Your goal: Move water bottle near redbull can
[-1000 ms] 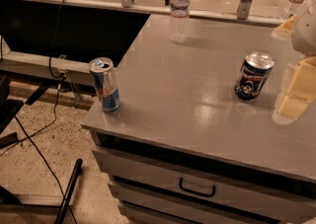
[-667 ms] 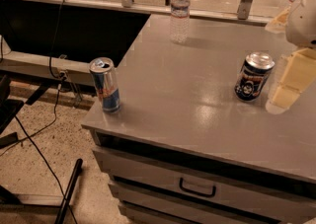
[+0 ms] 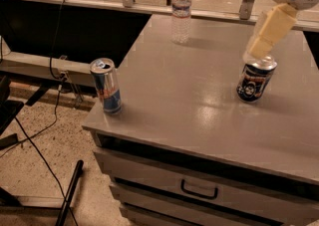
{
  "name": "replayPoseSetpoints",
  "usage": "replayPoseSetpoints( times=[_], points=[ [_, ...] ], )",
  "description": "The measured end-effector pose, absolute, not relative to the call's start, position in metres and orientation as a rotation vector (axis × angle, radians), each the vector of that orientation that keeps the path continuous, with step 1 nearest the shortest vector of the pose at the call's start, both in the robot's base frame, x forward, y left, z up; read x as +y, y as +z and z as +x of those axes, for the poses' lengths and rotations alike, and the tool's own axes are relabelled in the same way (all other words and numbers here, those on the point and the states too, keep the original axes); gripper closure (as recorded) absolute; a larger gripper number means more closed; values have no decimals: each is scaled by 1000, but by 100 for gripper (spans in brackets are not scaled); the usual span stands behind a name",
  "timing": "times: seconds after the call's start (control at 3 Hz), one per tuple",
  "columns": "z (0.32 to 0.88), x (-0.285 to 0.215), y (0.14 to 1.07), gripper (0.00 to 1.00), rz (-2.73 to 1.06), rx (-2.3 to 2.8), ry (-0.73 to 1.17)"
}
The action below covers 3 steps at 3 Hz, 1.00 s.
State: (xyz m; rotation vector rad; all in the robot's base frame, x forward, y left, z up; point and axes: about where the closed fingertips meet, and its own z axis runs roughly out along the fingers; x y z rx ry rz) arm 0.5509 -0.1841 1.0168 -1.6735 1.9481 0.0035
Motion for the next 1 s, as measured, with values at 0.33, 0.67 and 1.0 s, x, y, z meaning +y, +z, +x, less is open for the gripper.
replayPoseSetpoints(
  times=[0.33,0.67,1.0],
  points=[
    [606,-158,1034,0,-1597,1842,34],
    [657,-142,1036,0,-1474,1804,66],
    [708,-124,1029,0,-1313,1804,89]
  ],
)
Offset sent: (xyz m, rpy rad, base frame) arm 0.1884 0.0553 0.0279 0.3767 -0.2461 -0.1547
